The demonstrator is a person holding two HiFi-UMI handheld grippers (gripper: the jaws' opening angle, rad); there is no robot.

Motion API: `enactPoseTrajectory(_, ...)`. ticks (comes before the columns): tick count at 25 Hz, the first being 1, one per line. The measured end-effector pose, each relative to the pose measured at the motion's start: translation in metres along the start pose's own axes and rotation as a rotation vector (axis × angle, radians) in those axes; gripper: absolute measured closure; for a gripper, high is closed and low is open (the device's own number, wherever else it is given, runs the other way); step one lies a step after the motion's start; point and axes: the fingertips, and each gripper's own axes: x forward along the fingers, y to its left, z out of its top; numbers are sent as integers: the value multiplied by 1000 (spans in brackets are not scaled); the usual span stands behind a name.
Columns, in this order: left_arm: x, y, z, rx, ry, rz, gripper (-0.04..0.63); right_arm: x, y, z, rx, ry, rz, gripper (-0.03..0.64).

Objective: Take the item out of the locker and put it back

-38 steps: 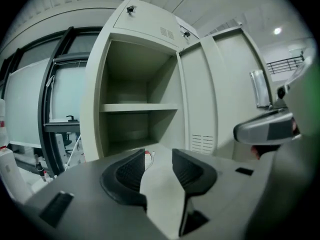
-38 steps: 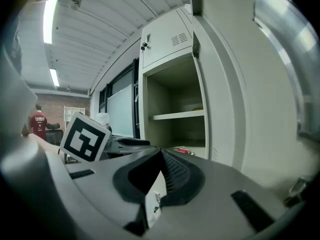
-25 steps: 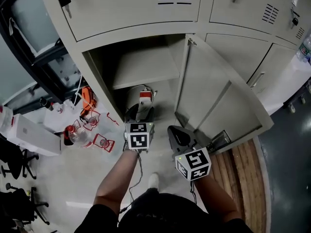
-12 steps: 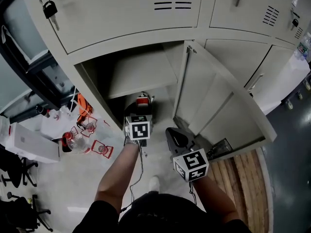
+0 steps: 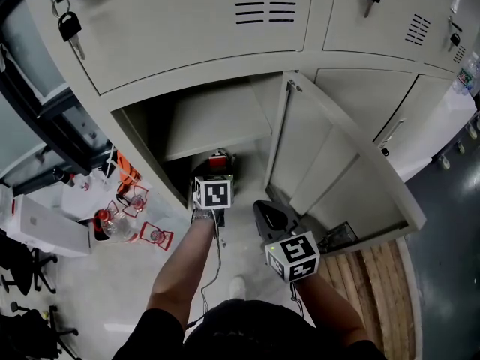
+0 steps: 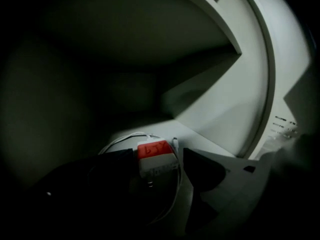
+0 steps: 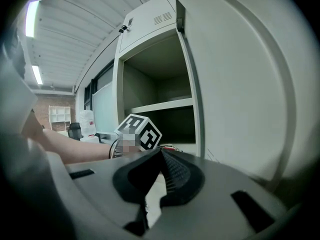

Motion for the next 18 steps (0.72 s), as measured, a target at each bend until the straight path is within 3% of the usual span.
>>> enactPoseTrajectory(9, 13, 1, -8, 27, 96, 22, 288, 4, -2, -4, 16, 8, 4, 620)
enactPoseTrajectory(18, 18, 0, -12, -18, 175, -62, 287, 9, 3, -10, 39, 15, 16, 620)
